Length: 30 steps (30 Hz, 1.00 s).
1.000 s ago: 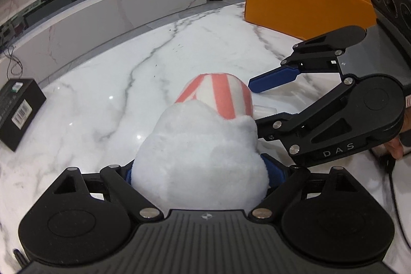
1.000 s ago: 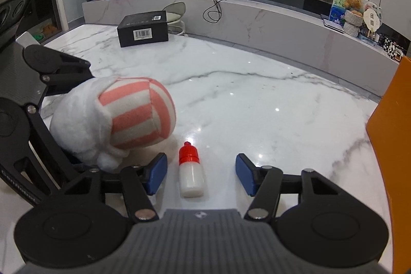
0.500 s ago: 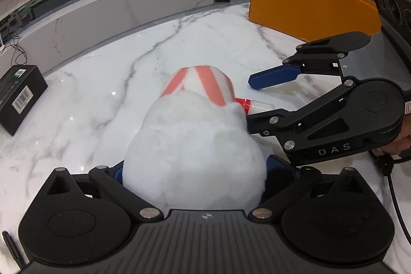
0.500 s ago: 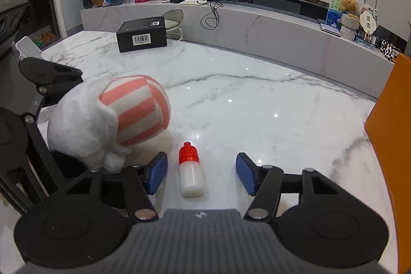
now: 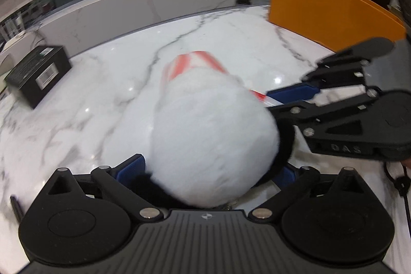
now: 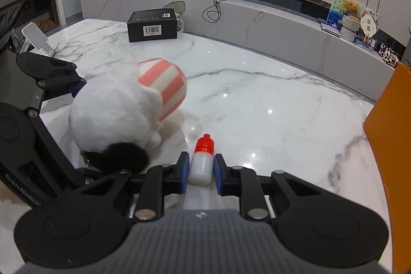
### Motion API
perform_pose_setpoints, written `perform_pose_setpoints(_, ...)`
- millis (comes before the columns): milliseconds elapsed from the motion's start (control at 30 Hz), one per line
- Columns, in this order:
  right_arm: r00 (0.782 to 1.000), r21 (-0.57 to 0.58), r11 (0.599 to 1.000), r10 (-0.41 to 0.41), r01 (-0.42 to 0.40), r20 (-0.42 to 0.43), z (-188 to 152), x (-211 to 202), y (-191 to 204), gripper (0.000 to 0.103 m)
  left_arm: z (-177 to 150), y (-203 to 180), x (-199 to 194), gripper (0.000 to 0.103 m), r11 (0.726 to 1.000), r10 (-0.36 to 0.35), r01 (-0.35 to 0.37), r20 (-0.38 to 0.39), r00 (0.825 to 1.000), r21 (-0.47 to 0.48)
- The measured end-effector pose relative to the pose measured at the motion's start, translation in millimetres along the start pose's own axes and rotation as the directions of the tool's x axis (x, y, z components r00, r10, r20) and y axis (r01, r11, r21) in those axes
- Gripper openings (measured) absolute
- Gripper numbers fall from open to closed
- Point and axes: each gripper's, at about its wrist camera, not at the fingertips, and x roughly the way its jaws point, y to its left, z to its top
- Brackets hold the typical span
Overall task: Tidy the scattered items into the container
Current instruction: 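Lift the bottle with the right tool while the left tool lifts the plush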
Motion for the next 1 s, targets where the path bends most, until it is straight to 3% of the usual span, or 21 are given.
perform_pose_setpoints(133, 1.000, -0.003, 1.000, -0.010, 0.010, -0.022, -0.5, -5.0, 4.4, 0.020, -0.1, 1.8, -6.3, 0.099, 1.000, 0.005, -0.005, -0.009, 1.000, -0.002)
perform_pose_setpoints(233, 0.999, -0.004, 1.000, -0.018, 0.018, -0.034, -0.4, -10.3, 7.0, 0.020, -1.9, 3.9, -11.0, 0.082, 1.000, 0.004, -0.004, -0.005, 1.000, 0.002)
perform_pose_setpoints(267, 0.999, -0.006, 1.000, -0.022, 0.022, -0.035, -0.3, -12.4, 7.8, 0.020, -2.6, 4.4, -13.5, 0.070, 1.000, 0.010, -0.010, 0.003, 1.000, -0.001)
perform_pose_setpoints(433, 0.999, -0.013, 0.999, -0.038, 0.038, -0.026, 3.4, -25.7, 10.0, 0.020, -7.8, 4.7, -21.7, 0.067, 1.000, 0.012, -0.012, -0.001, 1.000, 0.011)
perform_pose_setpoints(767, 0.999, -0.016, 0.999, -0.048, 0.048, -0.004, 9.8, -43.2, 13.8, 0.020, -14.4, 5.5, -47.9, 0.062, 0.999, 0.013, -0.016, 0.065, 0.998, 0.035)
perform_pose_setpoints(1000, 0.999, -0.022, 0.998, -0.050, 0.050, 0.015, 13.5, -53.4, 12.8, 0.020, -6.6, 4.2, -68.7, 0.061, 0.996, 0.058, -0.068, 0.177, 0.982, 0.052)
